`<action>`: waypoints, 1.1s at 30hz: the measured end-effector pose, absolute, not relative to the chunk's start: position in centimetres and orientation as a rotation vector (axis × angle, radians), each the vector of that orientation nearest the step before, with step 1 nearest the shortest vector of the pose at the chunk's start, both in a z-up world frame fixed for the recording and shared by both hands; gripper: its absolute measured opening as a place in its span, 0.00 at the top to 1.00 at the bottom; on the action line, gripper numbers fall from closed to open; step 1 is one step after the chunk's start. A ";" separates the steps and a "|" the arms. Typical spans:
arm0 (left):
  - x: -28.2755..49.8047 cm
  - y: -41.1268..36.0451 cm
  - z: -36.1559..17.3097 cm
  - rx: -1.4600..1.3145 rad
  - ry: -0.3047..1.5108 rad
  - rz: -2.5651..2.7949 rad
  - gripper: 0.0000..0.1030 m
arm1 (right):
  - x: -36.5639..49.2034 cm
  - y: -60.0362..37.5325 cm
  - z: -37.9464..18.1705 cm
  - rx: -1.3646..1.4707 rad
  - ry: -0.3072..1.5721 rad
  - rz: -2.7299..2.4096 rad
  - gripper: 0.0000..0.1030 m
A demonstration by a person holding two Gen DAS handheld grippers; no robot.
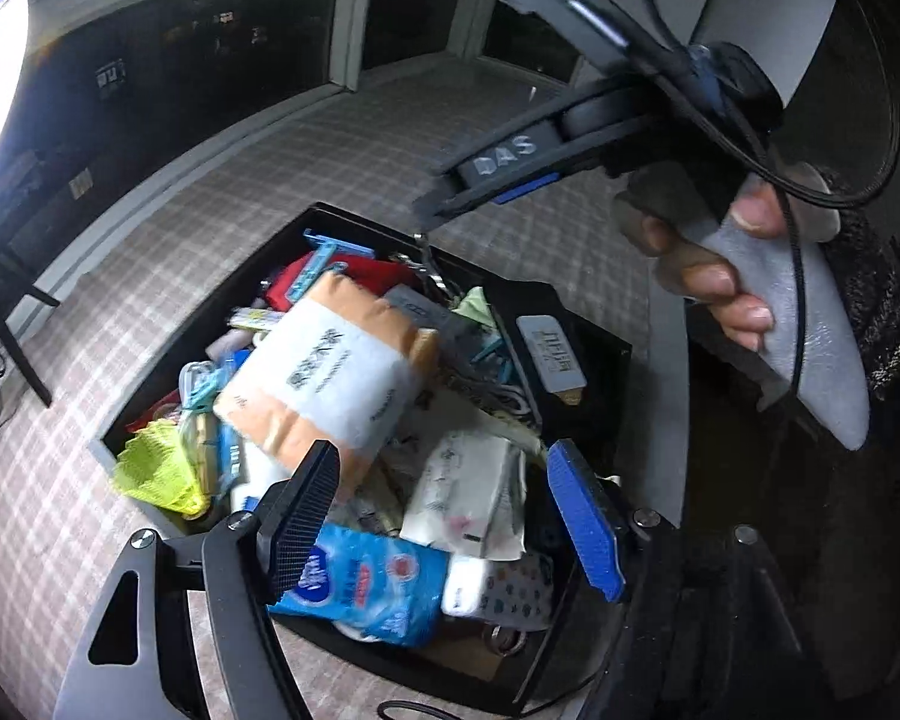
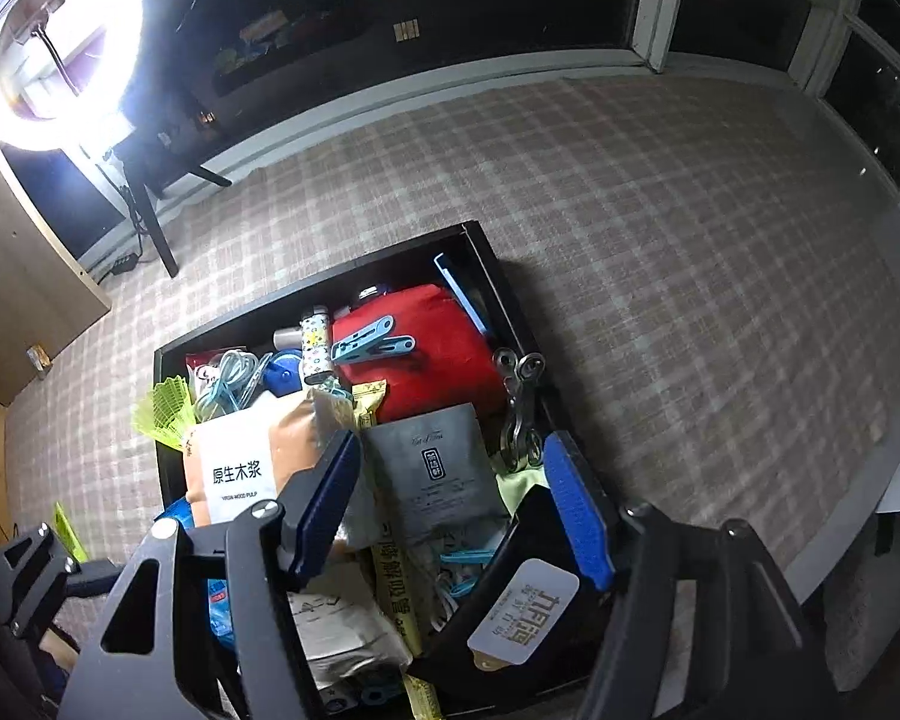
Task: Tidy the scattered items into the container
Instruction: 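Carry the wrapper and tea sachet over the black box and release them, then move both grippers to the yellow-green tube on the rug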
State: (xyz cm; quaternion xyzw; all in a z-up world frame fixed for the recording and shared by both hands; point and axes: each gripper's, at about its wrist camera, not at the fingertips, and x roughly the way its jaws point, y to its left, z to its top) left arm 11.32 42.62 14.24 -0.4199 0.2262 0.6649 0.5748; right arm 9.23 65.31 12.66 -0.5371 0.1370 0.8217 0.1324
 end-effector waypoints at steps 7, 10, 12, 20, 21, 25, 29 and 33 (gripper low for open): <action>8.1 38.2 13.9 -1.052 0.494 1.679 0.34 | 8.9 63.2 13.4 -1.553 0.395 2.457 0.39; 6.0 35.3 13.5 -1.101 0.460 1.758 0.34 | 8.3 60.9 13.8 -1.567 0.360 2.513 0.39; 4.7 33.1 13.5 -1.133 0.433 1.817 0.34 | 7.8 58.9 14.0 -1.582 0.328 2.555 0.39; 0.4 22.2 12.9 -1.276 0.328 2.056 0.35 | 5.9 50.1 14.0 -1.694 0.216 2.716 0.39; -0.2 20.5 12.7 -1.307 0.305 2.087 0.36 | 5.7 48.7 13.9 -1.719 0.197 2.740 0.39; -2.0 13.3 10.8 -1.467 0.193 2.219 0.46 | 5.1 42.7 13.0 -1.838 0.129 2.830 0.41; -2.2 7.7 8.5 -1.605 0.052 2.297 0.49 | 4.6 35.7 11.3 -1.990 0.034 2.907 0.54; -1.0 3.7 5.7 -1.709 -0.128 2.316 0.49 | 4.2 29.6 9.0 -2.118 -0.062 2.938 0.58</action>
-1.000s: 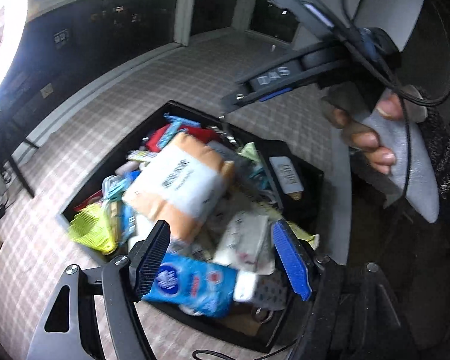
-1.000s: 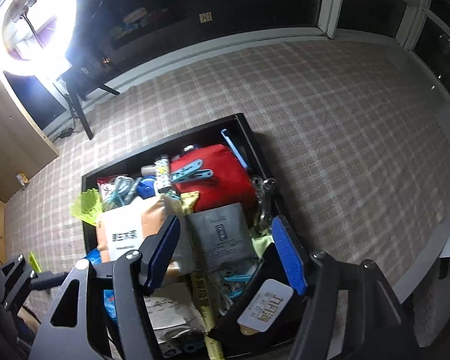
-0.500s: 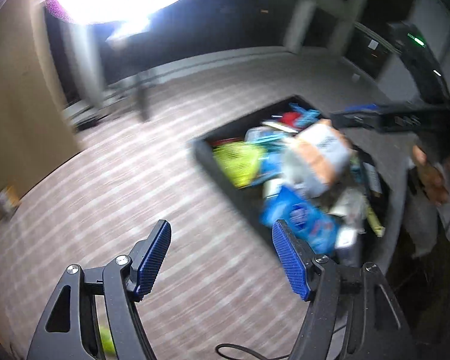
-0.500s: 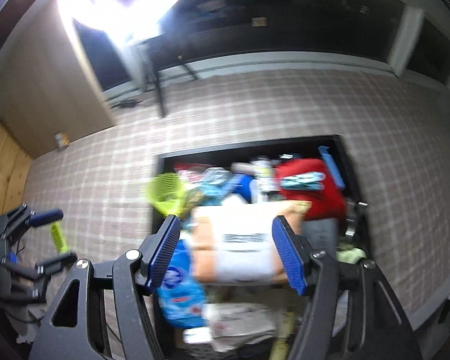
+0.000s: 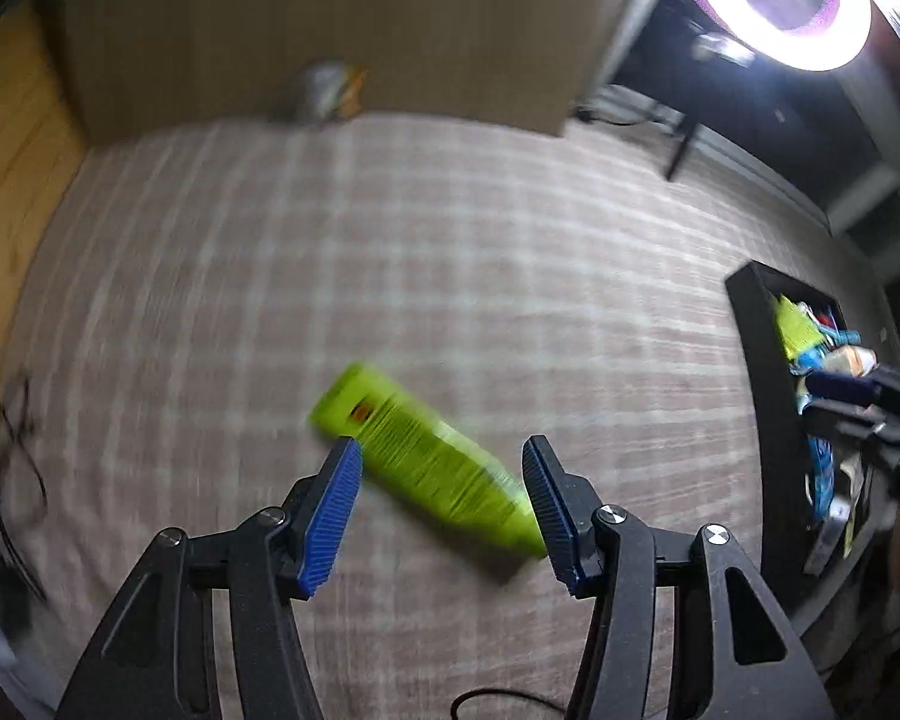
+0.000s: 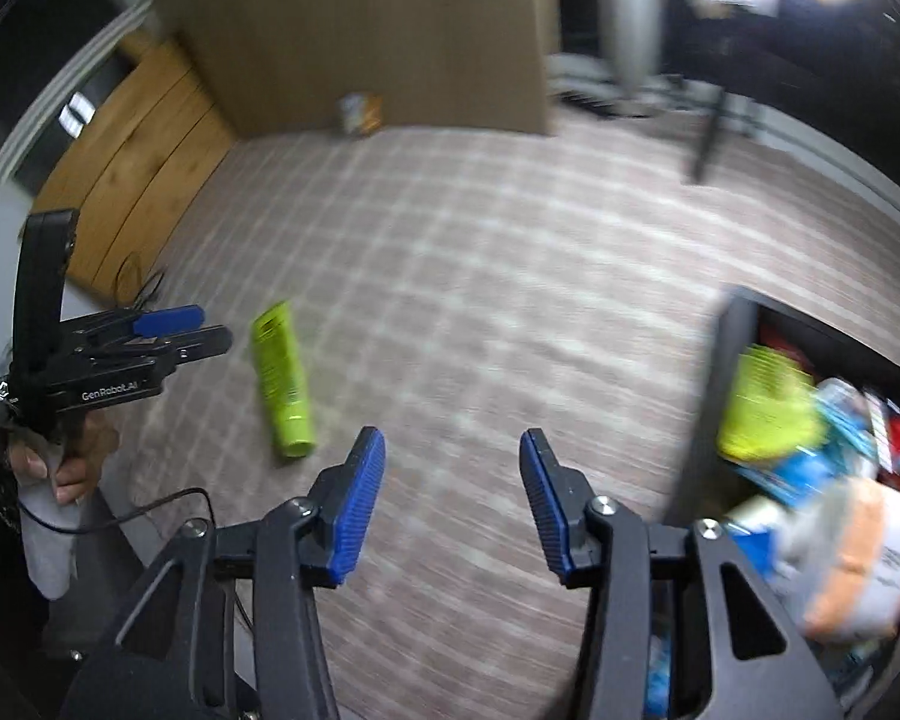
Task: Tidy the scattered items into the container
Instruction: 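Move both grippers to the yellow-green tube on the rug, then grasp the yellow-green tube with the left gripper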
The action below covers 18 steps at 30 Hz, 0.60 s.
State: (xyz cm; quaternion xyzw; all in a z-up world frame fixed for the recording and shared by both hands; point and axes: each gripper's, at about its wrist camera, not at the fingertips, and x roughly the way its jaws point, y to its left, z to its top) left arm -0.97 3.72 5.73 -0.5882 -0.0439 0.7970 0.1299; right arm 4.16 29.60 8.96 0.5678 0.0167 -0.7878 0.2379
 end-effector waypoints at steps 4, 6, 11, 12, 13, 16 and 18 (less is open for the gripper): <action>0.2 2.2 3.3 -1.777 -0.312 2.295 0.58 | 3.6 24.1 6.0 1.568 0.101 -2.046 0.62; 0.5 1.9 2.0 -1.800 -0.430 2.265 0.62 | 3.0 22.2 4.6 1.590 0.095 -2.002 0.66; 0.7 2.0 -0.6 -1.852 -0.591 2.225 0.70 | 1.6 19.3 1.1 1.658 0.024 -1.920 0.70; 0.7 2.1 -0.8 -1.860 -0.613 2.221 0.70 | 1.6 18.8 0.5 1.671 0.016 -1.907 0.72; 0.7 2.0 -0.9 -1.851 -0.642 2.225 0.71 | 1.5 18.6 0.0 1.683 0.012 -1.897 0.73; 0.4 1.6 -0.9 -1.845 -0.688 2.237 0.72 | 1.9 18.1 -1.2 1.708 -0.010 -1.861 0.74; 0.1 1.4 -0.9 -1.846 -0.720 2.234 0.72 | 2.4 18.1 -1.6 1.700 -0.028 -1.841 0.74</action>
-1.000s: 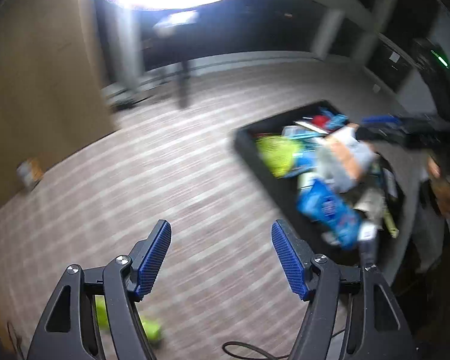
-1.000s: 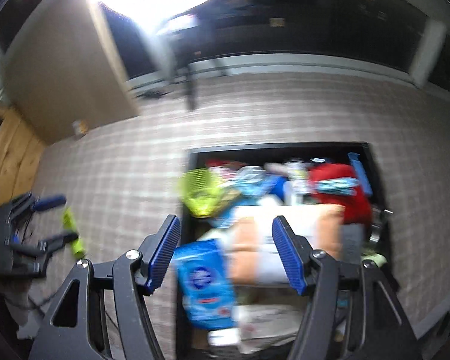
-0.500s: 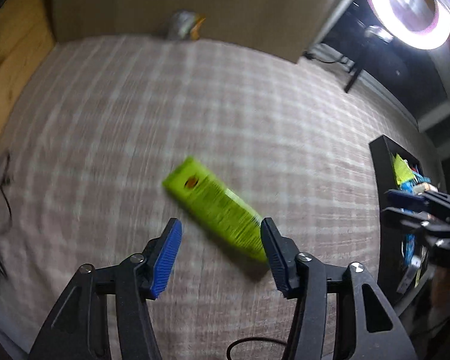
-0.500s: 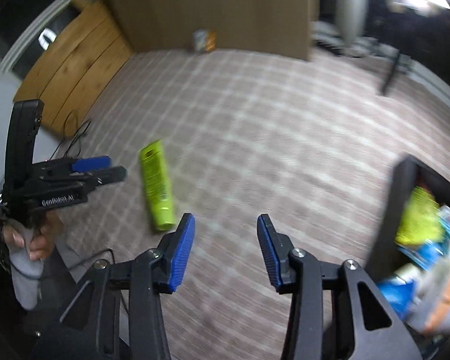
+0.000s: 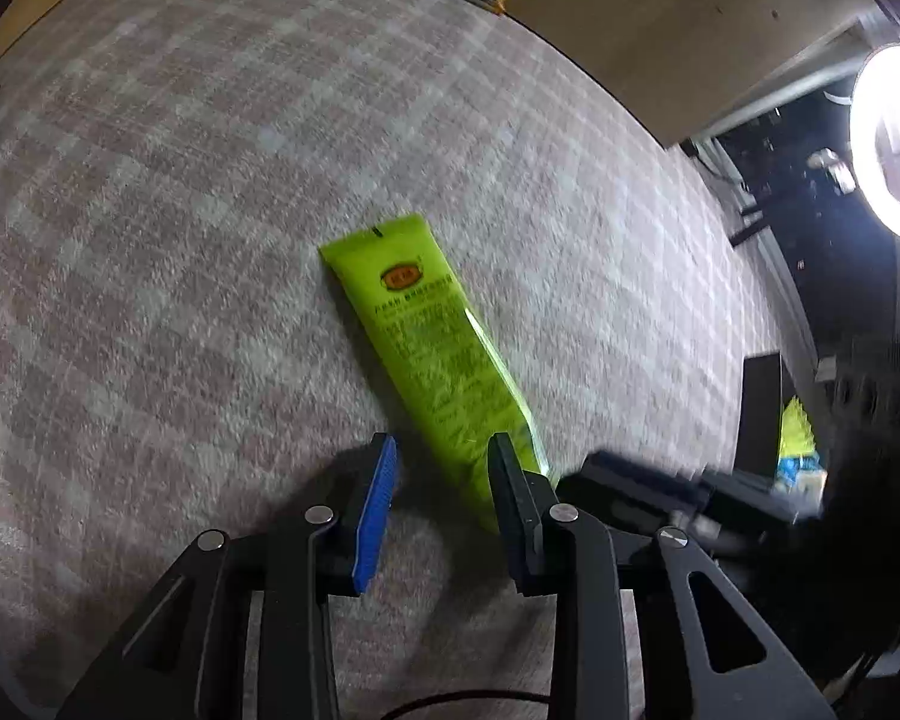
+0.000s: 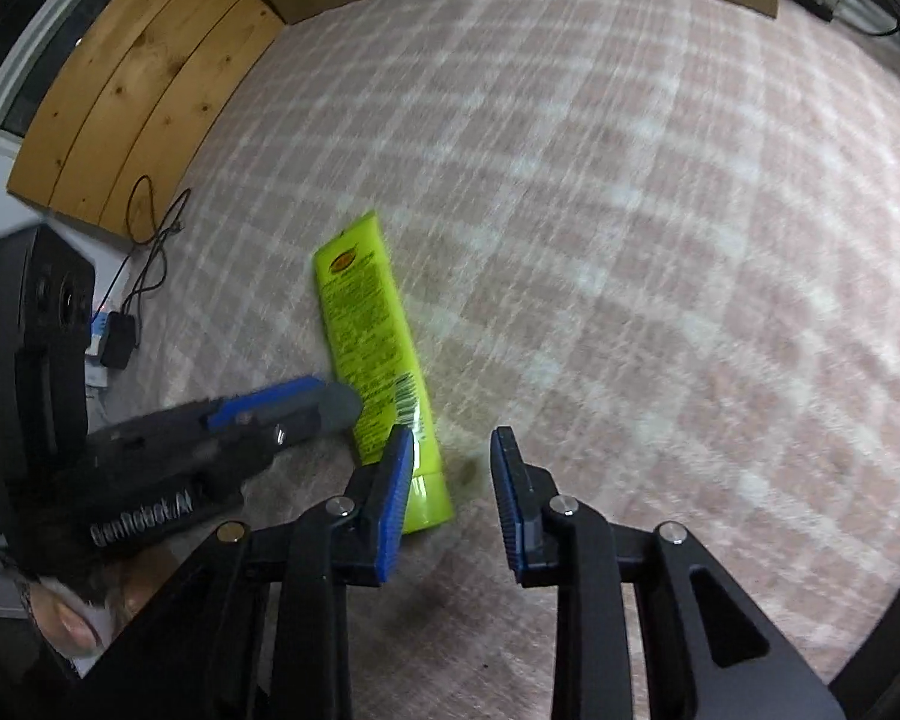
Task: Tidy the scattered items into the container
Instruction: 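Grasp the yellow-green tube with the left gripper, then carry the tube over the black box and open the left gripper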
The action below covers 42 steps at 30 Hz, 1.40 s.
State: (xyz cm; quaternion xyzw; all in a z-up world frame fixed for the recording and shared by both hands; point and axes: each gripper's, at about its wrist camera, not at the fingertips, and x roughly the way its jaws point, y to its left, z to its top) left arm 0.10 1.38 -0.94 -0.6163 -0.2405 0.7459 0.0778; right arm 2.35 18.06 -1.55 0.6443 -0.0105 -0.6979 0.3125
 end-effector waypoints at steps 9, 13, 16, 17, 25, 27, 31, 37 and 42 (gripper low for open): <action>-0.5 3.0 -1.2 -1.837 -0.689 2.240 0.78 | 3.2 16.7 -2.5 1.681 -0.092 -1.765 0.74; -0.6 3.2 -1.2 -1.837 -0.690 2.242 0.77 | 2.9 16.7 -2.6 1.680 -0.141 -1.795 0.74; -0.4 3.7 -0.7 -1.829 -0.665 2.244 0.77 | 3.3 16.6 -2.4 1.674 -0.130 -1.805 0.74; -0.4 3.9 -0.4 -1.822 -0.660 2.247 0.78 | 3.4 16.7 -2.3 1.675 -0.133 -1.809 0.75; -0.3 8.1 3.2 -1.735 -0.568 2.228 0.77 | 3.6 20.5 0.8 1.639 -0.207 -1.879 0.75; -0.1 10.1 3.9 -1.711 -0.528 2.213 0.77 | 3.9 22.8 2.0 1.625 -0.232 -1.917 0.75; 0.5 15.4 5.2 -1.671 -0.438 2.157 0.77 | 4.6 28.0 3.4 1.619 -0.319 -1.983 0.75; 2.5 24.2 7.7 -1.588 -0.301 2.060 0.77 | 6.8 36.3 5.6 1.619 -0.428 -2.102 0.75; 4.4 31.3 10.1 -1.515 -0.204 1.989 0.77 | 8.8 43.0 8.0 1.599 -0.510 -2.218 0.75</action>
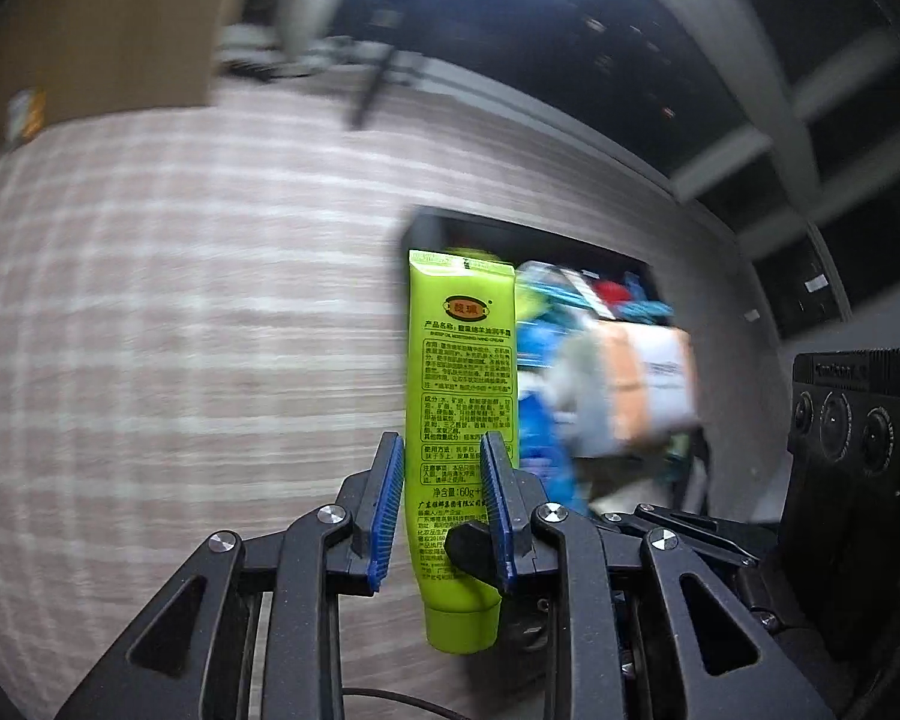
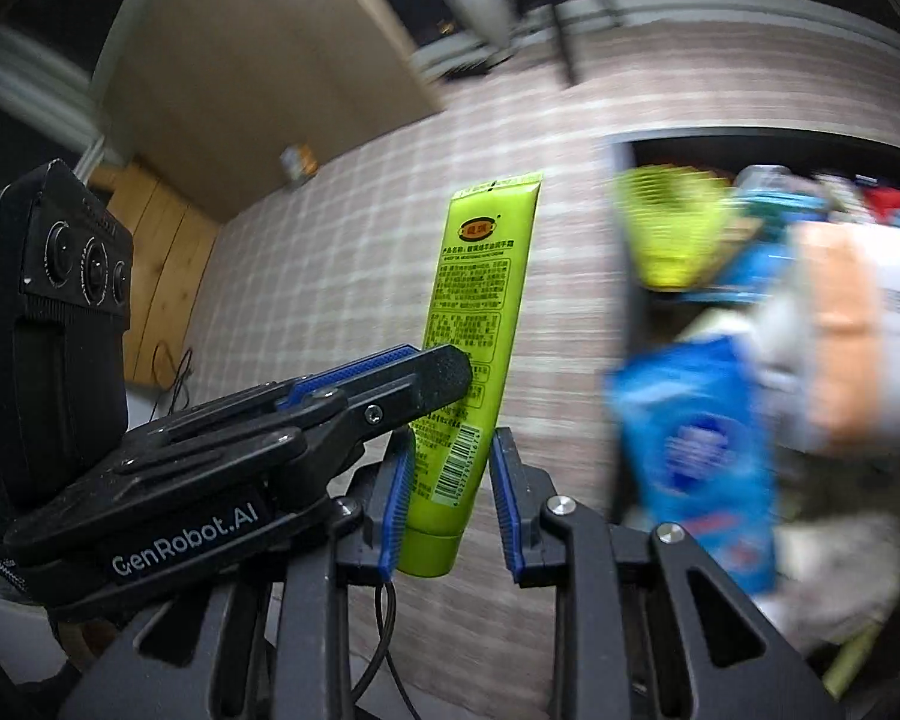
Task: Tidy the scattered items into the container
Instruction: 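Carry the tube over the black box and open the left gripper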
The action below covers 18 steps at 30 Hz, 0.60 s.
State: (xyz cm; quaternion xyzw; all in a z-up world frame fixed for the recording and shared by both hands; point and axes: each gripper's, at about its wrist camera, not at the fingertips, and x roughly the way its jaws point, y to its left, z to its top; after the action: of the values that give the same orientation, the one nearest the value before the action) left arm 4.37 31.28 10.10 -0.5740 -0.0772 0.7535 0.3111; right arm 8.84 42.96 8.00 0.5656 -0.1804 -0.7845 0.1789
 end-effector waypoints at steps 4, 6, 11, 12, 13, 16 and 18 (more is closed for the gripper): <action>6.0 37.0 11.9 -1.464 -0.148 1.930 0.77 | 10.7 48.4 9.7 1.587 -0.570 -2.303 0.75; 6.7 39.8 12.5 -1.440 -0.124 1.903 0.77 | 11.5 51.1 10.5 1.586 -0.586 -2.344 0.75; 8.2 46.1 13.9 -1.393 -0.064 1.854 0.83 | 13.2 57.0 12.1 1.595 -0.606 -2.438 0.75; 8.4 47.2 14.0 -1.397 -0.060 1.828 0.98 | 13.4 58.0 12.3 1.599 -0.606 -2.449 0.77; 8.7 48.3 14.0 -1.404 -0.051 1.796 0.97 | 13.5 58.7 12.5 1.597 -0.612 -2.446 0.80; 9.2 51.1 14.3 -1.386 0.001 1.841 0.94 | 13.7 60.6 13.1 1.602 -0.577 -2.451 0.84; 9.1 51.8 14.4 -1.383 0.000 1.852 0.94 | 13.5 61.3 13.1 1.630 -0.528 -2.530 0.83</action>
State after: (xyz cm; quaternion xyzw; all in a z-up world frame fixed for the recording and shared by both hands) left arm 9.06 51.83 14.42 -0.5475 0.0002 0.7332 0.4033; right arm 13.49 61.28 13.06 0.5329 -0.1725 -0.8273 0.0430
